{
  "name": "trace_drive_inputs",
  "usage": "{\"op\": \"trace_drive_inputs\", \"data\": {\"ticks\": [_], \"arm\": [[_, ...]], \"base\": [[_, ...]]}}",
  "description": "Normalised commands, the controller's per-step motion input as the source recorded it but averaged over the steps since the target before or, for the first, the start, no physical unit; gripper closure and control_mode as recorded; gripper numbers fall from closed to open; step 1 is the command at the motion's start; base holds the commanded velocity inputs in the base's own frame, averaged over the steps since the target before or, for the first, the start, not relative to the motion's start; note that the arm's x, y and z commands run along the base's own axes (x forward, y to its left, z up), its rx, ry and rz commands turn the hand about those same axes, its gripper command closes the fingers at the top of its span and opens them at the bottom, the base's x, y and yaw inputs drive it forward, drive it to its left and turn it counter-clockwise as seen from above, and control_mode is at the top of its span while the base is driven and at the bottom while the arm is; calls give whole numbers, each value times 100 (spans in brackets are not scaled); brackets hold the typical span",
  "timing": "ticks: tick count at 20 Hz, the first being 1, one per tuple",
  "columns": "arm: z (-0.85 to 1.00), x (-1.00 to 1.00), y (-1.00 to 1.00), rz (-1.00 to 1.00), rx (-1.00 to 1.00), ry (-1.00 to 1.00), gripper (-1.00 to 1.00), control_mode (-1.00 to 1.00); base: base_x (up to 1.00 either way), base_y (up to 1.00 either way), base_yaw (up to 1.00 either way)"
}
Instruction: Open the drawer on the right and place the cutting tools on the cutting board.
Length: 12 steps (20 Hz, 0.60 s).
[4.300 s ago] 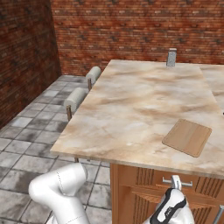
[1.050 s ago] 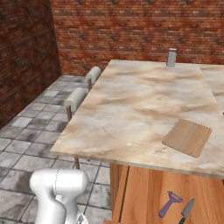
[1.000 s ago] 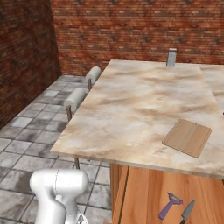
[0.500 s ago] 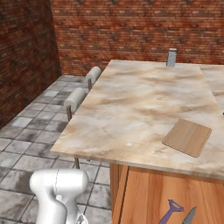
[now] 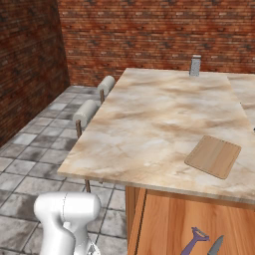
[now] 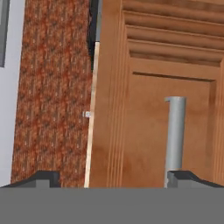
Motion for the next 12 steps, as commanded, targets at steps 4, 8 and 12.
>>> {"op": "trace_drive_inputs", "data": {"ticks": [4,8,12], "arm": [[66,-3,0,-7,-1,8,-100,-100],[61,-3,0,-2,-2,11,-100,-100],[54,0,0,0,-1,14,-100,-100]], "base": [[0,0,0],[0,0,0],[0,0,0]]}}
